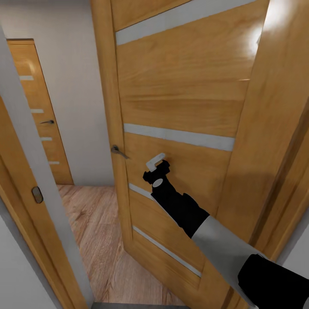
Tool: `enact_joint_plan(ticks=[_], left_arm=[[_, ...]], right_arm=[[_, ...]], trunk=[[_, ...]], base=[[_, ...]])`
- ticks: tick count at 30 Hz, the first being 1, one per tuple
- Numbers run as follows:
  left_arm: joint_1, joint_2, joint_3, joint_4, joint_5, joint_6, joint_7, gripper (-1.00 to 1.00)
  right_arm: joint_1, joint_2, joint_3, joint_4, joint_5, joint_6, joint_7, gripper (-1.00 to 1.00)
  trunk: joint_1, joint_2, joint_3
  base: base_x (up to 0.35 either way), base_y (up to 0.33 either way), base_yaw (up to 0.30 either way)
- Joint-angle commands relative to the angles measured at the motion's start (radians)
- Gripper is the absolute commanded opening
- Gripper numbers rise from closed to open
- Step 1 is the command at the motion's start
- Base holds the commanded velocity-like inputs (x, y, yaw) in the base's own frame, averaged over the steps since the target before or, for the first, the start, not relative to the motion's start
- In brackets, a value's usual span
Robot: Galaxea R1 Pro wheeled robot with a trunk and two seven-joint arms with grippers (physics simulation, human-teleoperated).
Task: Move the two storage containers from the living room to the garage. In the garage, place one container on the floor and stack the other container on top of it (either order is fine).
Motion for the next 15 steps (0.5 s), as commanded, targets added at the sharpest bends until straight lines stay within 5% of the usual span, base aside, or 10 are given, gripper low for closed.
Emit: enact_joint_plan(ticks=[1, 15], left_arm=[[0.001, 0.000, 0.002, -0.001, 0.008, -0.002, -0.001, 1.00], [0.001, 0.000, 0.002, -0.001, 0.008, -0.002, -0.001, 1.00]], right_arm=[[-0.001, 0.000, 0.003, 0.000, 0.003, 0.007, -0.008, 1.00], [-0.001, 0.000, 0.003, 0.003, 0.002, 0.008, -0.009, 1.00]], trunk=[[0.000, 0.000, -0.001], [0.000, 0.000, -0.001]], base=[[0.005, 0.000, 0.000], [0.000, 0.000, 0.000]])
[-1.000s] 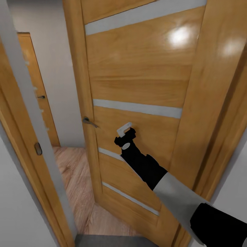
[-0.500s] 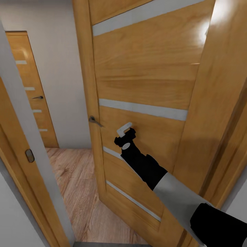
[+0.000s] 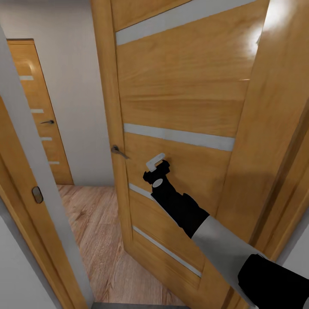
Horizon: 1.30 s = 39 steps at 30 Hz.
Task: Move the two storage containers from the living room to the garage. In the garage, place one container on the floor and stack the other container on top of it (either order is fine).
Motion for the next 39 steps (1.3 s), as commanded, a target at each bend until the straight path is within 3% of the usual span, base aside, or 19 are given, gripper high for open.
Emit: enact_joint_plan(ticks=[1, 25, 32, 39], left_arm=[[0.001, 0.000, 0.002, -0.002, 0.008, -0.001, -0.001, 1.00], [0.000, 0.001, 0.004, -0.002, 0.012, -0.006, -0.001, 1.00], [0.000, 0.001, 0.002, -0.002, 0.012, -0.006, -0.001, 1.00], [0.000, 0.001, 0.002, -0.002, 0.012, -0.006, -0.001, 1.00]], right_arm=[[-0.001, 0.000, 0.001, 0.001, -0.001, 0.008, -0.009, 1.00], [0.002, 0.000, -0.003, 0.013, 0.007, 0.013, -0.012, 1.00], [0.002, 0.000, -0.017, -0.001, -0.031, 0.011, -0.011, 1.00], [0.002, 0.000, 0.000, 0.022, -0.005, 0.030, -0.007, 1.00]], trunk=[[0.000, 0.000, -0.001], [0.000, 0.000, -0.001], [0.000, 0.000, -0.001], [0.000, 0.000, -0.001]], base=[[0.000, 0.000, 0.000], [0.000, 0.000, 0.000], [0.000, 0.000, 0.000], [0.000, 0.000, 0.000]])
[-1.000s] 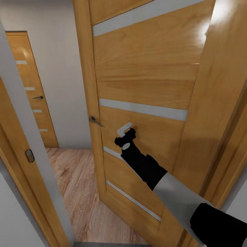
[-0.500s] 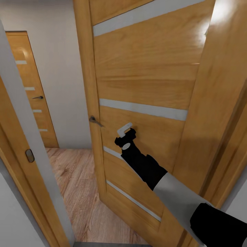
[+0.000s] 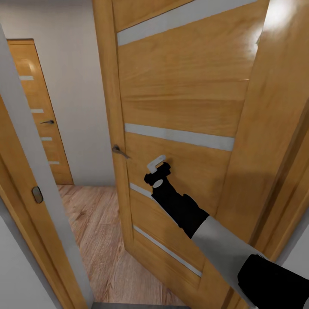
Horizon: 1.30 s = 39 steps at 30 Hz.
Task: Move the two storage containers from the living room to the garage. In the garage, place one container on the floor and stack the other container on top of it (either order is fine).
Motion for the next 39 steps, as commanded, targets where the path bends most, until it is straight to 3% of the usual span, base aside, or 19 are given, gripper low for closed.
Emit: enact_joint_plan(ticks=[1, 8, 20, 39], left_arm=[[0.001, 0.000, 0.002, -0.002, 0.008, -0.001, -0.001, 1.00], [0.001, 0.000, 0.002, -0.002, 0.008, 0.000, -0.001, 1.00], [0.001, 0.000, 0.002, -0.002, 0.007, 0.000, -0.001, 1.00], [0.001, 0.000, 0.002, -0.002, 0.008, -0.001, -0.001, 1.00]], right_arm=[[-0.001, 0.000, 0.002, 0.006, 0.002, 0.010, -0.010, 1.00], [-0.001, -0.002, 0.003, 0.008, 0.007, 0.012, -0.010, 1.00], [-0.001, -0.003, 0.003, 0.071, 0.007, 0.011, -0.010, 1.00], [-0.001, -0.003, 0.003, 0.072, 0.015, 0.004, -0.012, 1.00]], trunk=[[0.000, 0.000, -0.001], [0.000, 0.000, -0.001], [0.000, 0.000, -0.001], [0.000, 0.000, -0.001]], base=[[0.000, 0.000, 0.000], [0.029, 0.000, 0.000], [0.227, 0.000, 0.000], [0.072, 0.000, 0.000]])
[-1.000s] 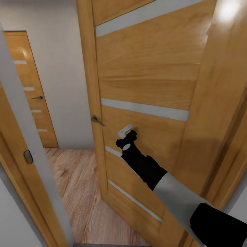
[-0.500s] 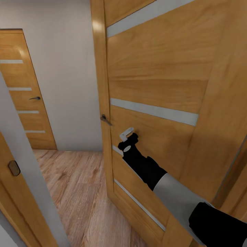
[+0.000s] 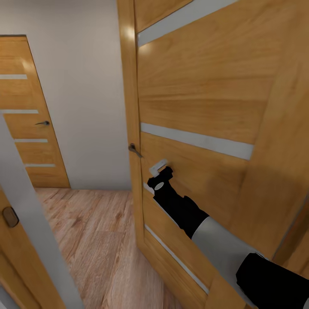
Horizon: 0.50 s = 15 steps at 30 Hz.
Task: Move the two storage containers from the living room to the garage. In the garage, place one container on the floor and stack the other container on top of it (either order is fine).
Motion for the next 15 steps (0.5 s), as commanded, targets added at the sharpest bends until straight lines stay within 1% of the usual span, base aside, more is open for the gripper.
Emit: enact_joint_plan(ticks=[1, 4, 6, 7, 15], left_arm=[[0.001, 0.000, 0.002, -0.001, 0.008, -0.001, -0.001, 1.00], [0.001, 0.000, 0.002, -0.001, 0.008, -0.001, -0.001, 1.00], [0.000, 0.000, 0.002, -0.001, 0.008, -0.002, -0.001, 1.00], [0.000, 0.000, 0.002, -0.001, 0.008, -0.002, -0.001, 1.00], [0.000, 0.000, 0.002, -0.001, 0.008, -0.002, -0.001, 1.00]], right_arm=[[-0.002, -0.001, 0.003, -0.001, 0.016, 0.010, -0.012, 1.00], [-0.002, 0.001, 0.003, -0.001, 0.018, 0.010, -0.039, 1.00], [-0.002, 0.002, 0.003, -0.001, 0.017, 0.010, -0.077, 1.00], [-0.002, 0.002, 0.003, -0.001, 0.016, 0.010, -0.083, 1.00], [-0.002, 0.002, 0.003, -0.001, 0.016, 0.010, -0.095, 1.00]], trunk=[[0.000, 0.000, -0.001], [0.000, 0.000, -0.001], [0.000, 0.000, -0.001], [0.000, 0.000, -0.001], [0.000, 0.000, -0.001]], base=[[0.225, 0.000, 0.000], [0.238, 0.000, 0.000], [0.242, 0.000, 0.000], [0.234, 0.000, 0.000], [0.198, 0.000, 0.000]])
